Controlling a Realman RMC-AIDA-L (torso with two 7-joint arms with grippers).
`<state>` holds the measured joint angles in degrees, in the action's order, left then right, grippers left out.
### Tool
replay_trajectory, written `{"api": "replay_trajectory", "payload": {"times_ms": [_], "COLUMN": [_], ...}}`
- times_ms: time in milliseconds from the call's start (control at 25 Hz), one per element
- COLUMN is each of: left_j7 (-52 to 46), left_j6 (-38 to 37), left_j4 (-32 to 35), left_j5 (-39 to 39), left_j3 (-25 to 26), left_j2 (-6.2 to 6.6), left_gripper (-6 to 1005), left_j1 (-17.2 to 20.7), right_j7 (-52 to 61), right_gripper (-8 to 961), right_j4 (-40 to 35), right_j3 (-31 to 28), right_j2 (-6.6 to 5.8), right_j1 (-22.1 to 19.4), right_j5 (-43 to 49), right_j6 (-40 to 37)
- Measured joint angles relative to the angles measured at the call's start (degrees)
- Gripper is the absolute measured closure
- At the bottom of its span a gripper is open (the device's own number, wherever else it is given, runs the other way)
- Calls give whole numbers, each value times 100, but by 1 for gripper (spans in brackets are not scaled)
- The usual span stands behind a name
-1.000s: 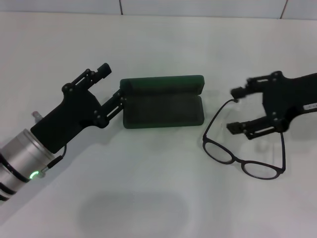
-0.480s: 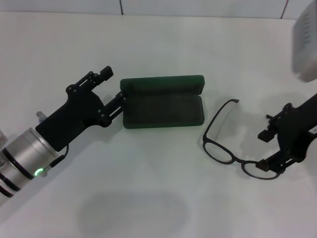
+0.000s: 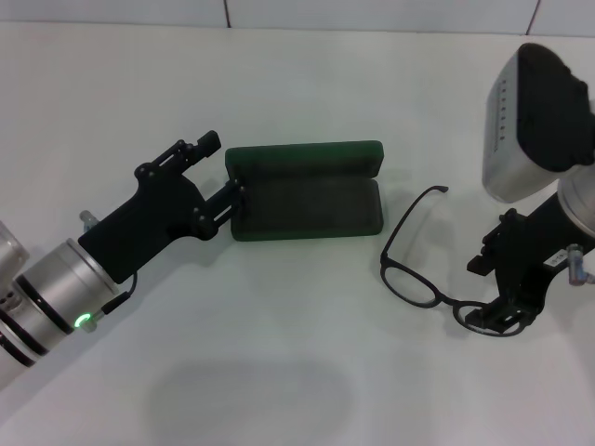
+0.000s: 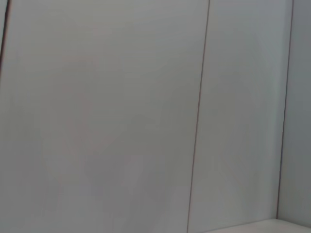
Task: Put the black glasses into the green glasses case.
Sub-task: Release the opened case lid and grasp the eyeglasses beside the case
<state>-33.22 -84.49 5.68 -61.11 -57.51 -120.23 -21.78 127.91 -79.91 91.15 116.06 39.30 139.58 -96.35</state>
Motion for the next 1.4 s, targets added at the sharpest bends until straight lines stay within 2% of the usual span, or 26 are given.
{"api": "replay_trajectory", "payload": {"times_ms": [440, 680, 880, 1400], "left_j7": [23, 282, 562, 580], "left_j6": [-160, -206, -176, -139], "left_j4": [60, 73, 48, 30], "left_j5": [27, 30, 40, 211], "left_j3": [29, 30, 30, 38], "left_j2": [16, 29, 0, 4], "left_gripper": [349, 349, 349, 348], "left_j1": [154, 299, 293, 160], "right_j7": [11, 49, 66, 76], "right_gripper": [337, 353, 367, 403], "right_j4": [-11, 32, 280, 646], "right_j3": [146, 6, -183, -24], "right_j2": [12, 12, 12, 12], "right_j1": [72, 70, 77, 224], "right_j5": [-34, -89, -429, -493], "right_j6": [99, 481, 619, 810]}}
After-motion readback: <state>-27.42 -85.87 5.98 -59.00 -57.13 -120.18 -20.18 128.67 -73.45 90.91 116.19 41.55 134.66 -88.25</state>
